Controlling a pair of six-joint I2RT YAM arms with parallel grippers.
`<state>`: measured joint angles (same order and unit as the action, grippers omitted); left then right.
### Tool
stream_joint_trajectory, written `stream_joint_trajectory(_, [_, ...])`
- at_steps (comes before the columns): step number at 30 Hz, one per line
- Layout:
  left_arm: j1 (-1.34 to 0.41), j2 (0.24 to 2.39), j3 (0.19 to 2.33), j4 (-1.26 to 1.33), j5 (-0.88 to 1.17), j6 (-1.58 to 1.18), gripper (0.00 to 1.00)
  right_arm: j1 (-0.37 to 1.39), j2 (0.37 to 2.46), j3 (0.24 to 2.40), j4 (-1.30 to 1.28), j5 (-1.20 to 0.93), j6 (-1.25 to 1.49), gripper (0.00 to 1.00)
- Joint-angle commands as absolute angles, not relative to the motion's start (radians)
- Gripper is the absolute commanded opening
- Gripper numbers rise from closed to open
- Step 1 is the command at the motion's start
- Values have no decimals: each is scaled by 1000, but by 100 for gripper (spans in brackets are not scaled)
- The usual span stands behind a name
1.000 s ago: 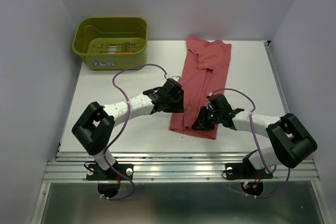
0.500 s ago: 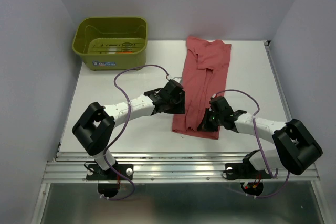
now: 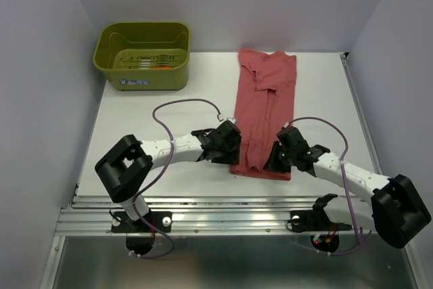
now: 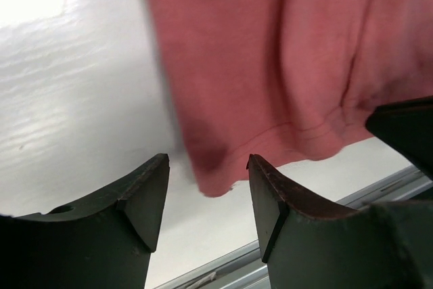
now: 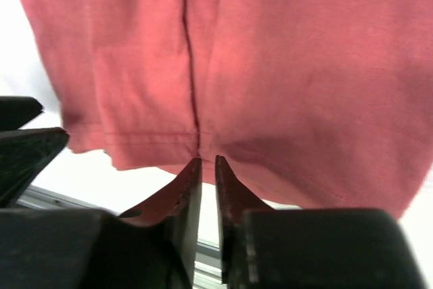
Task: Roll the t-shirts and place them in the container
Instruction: Roll the T-shirt to the center of the board.
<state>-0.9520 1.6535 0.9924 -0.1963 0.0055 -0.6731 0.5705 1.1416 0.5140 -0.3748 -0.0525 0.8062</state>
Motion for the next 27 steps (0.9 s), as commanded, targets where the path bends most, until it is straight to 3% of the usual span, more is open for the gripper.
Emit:
stream_joint_trajectory(1, [-951, 1557, 951, -199, -66, -732, 62, 571, 1140, 554, -358, -87, 815, 22])
stream_joint_trajectory(13, [-951, 1627, 910, -140, 38, -746, 61, 571, 1220, 538, -250, -167, 822, 27])
stream_joint_trajectory(18, [-954, 1666, 893, -112, 74, -747, 54, 571, 1197, 552, -259, -160, 822, 27])
stream_joint_trajectory(22, [-956, 1677, 876, -97, 92, -746, 36, 571, 1201, 554, -256, -158, 819, 27])
stream_joint_trajectory(24, [-956, 1674, 873, -98, 91, -746, 16, 571, 1219, 551, -253, -163, 818, 27])
stream_joint_trajectory(25, [-954, 1672, 873, -100, 86, -744, 0, 571, 1223, 546, -247, -166, 818, 27])
stream_joint_trajectory(27, [-956, 1664, 873, -106, 84, -746, 0, 571, 1213, 542, -244, -170, 824, 27])
